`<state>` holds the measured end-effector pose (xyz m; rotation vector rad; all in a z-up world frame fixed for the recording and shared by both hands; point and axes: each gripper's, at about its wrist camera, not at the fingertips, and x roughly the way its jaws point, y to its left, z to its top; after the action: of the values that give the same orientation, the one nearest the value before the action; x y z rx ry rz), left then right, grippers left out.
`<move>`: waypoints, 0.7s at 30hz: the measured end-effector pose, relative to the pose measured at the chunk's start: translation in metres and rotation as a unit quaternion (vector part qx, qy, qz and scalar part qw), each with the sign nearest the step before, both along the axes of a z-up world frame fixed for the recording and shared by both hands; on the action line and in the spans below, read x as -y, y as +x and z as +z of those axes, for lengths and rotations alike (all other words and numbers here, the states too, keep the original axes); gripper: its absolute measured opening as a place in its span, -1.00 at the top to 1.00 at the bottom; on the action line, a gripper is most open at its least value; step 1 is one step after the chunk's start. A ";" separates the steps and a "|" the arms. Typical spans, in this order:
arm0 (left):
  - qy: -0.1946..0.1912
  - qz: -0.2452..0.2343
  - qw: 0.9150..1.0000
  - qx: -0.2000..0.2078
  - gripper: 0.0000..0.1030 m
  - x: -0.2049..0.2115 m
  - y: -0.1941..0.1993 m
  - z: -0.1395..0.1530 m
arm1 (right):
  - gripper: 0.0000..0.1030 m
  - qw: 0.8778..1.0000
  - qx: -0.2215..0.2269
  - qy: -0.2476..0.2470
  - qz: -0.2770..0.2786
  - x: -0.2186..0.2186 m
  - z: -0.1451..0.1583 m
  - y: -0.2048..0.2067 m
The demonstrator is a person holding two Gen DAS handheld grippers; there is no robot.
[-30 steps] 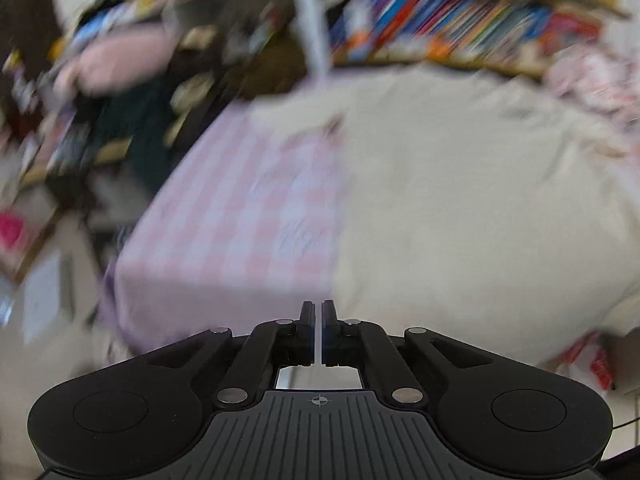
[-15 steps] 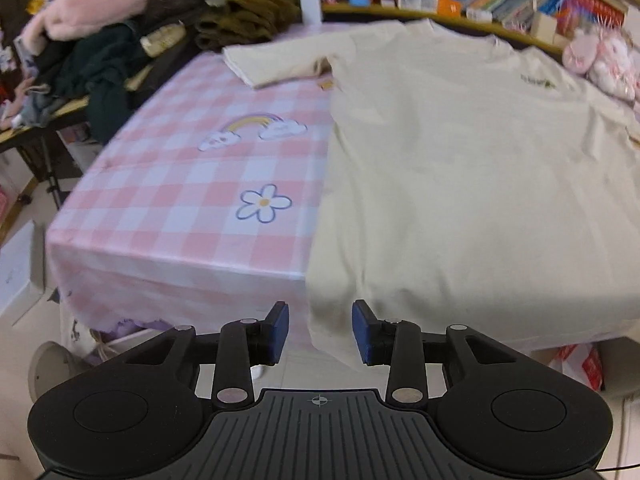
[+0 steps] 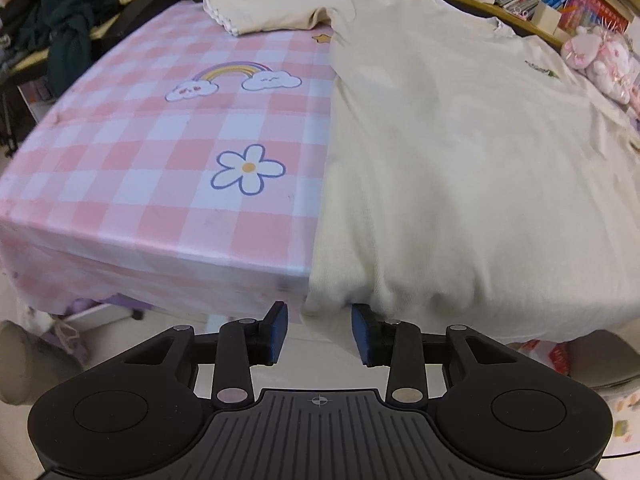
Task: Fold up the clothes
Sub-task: 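Release the T-shirt hem from both tools and lift them away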
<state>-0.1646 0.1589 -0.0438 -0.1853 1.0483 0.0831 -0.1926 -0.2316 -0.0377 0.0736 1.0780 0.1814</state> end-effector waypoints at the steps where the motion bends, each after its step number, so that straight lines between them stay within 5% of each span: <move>1: -0.010 -0.005 1.000 0.003 0.71 -0.001 -0.001 0.000 | 0.91 1.000 -0.004 0.004 0.009 0.000 0.003 0.000; 4: 0.008 -0.025 1.000 0.015 0.90 0.000 -0.009 0.007 | 0.91 0.999 -0.020 0.027 0.042 -0.003 0.030 -0.010; 8: 0.007 -0.033 0.999 0.031 0.95 -0.006 -0.022 0.019 | 0.91 0.988 0.037 0.151 0.025 0.010 0.108 -0.041; 12: -0.024 -0.035 0.999 0.034 0.96 -0.020 -0.023 0.025 | 0.91 0.998 -0.001 0.016 -0.060 0.018 0.086 -0.037; 15: -0.032 -0.047 0.998 0.035 0.96 -0.030 -0.023 0.032 | 0.89 0.995 -0.066 0.011 -0.068 0.016 0.044 -0.030; 21: -0.056 -0.046 0.996 0.052 0.96 -0.048 -0.031 0.048 | 0.42 0.997 -0.042 -0.015 -0.066 -0.002 0.050 -0.030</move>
<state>-0.1957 0.2068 0.0044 -0.2411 0.9559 -0.0687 -0.2227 -0.2297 0.0123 0.1256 1.1563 0.0440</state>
